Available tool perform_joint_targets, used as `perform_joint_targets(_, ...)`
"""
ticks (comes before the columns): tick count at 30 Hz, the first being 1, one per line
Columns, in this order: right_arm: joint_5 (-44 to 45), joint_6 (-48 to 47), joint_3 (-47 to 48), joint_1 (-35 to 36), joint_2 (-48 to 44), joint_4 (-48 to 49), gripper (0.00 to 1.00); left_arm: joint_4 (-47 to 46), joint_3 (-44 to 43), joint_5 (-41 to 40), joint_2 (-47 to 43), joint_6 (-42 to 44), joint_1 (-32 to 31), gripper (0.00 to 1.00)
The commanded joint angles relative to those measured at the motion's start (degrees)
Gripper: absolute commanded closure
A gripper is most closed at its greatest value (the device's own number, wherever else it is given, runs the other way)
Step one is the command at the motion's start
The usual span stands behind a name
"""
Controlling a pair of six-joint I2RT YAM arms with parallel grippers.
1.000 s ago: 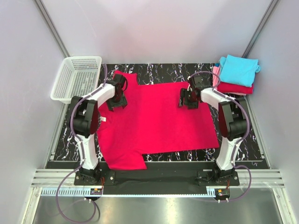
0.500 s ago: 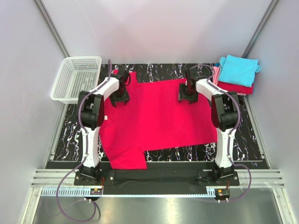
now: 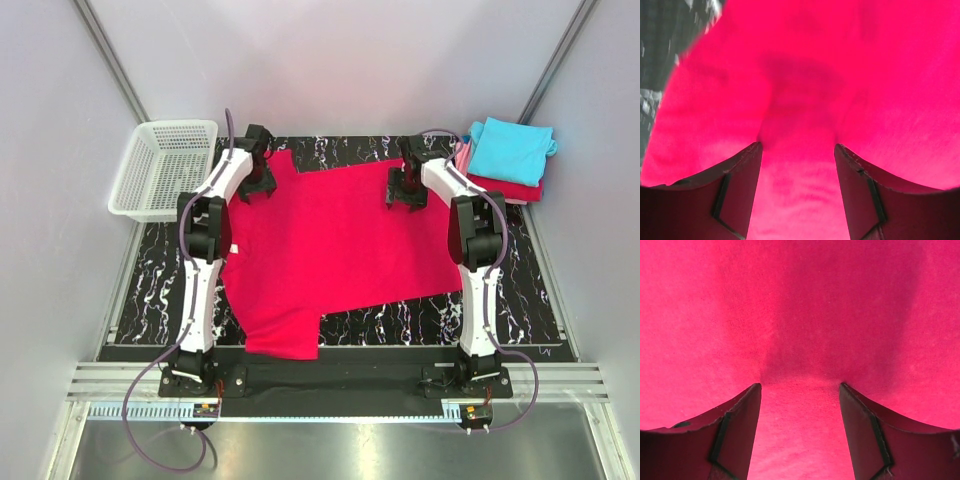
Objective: Fold and stack the t-shirts
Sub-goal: Flatten the tshirt out
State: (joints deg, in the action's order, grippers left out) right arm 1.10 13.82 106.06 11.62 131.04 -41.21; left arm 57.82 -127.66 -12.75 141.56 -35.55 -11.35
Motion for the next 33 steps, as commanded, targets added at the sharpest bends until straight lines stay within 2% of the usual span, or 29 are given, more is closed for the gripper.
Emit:
perform_joint_targets(1,1.9,0.7,1.5,-1.4,4.0,-1.8,0.29,1.0,-7.4,3.0,3.2,1.2,1.2,0.35)
perform_joint_targets(6,0.2,0.9,2.7,-1.4,4.8,-1.7,0.29,-0.9,-11.7,6.9,7.0,2.1,2.6,0.35)
perform_joint_targets(13,-6.3,-0.1,2.0,-1.4,2.5,-0.9,0.31,-13.1,-10.5,19.0,7.9,3.5,3.8,0.32)
perform_joint_targets(18,-8.4,-0.2,-0.9,-1.3,-1.0,-0.2,0.31,-15.5,-11.0,19.3,6.9,2.9,4.1,0.32)
perform_joint_targets(21,-7.7,0.1,-2.3,-1.2,-3.7,0.2,0.31,-16.1,-6.8,17.2,1.6,3.3,4.1,0.33)
perform_joint_targets(24,-6.4,0.9,-3.2,-1.2,-7.1,0.3,0.31,-18.8,2.3,15.0,-5.7,3.7,4.1,0.34)
perform_joint_targets(27,-4.9,2.6,-4.5,-1.1,-11.8,0.3,0.31,-19.8,7.0,12.9,-11.2,3.8,4.1,0.35)
perform_joint_targets(33,-4.5,2.3,-5.4,-1.0,-14.4,1.4,0.32,-19.7,13.7,13.2,-16.3,4.3,3.2,0.36)
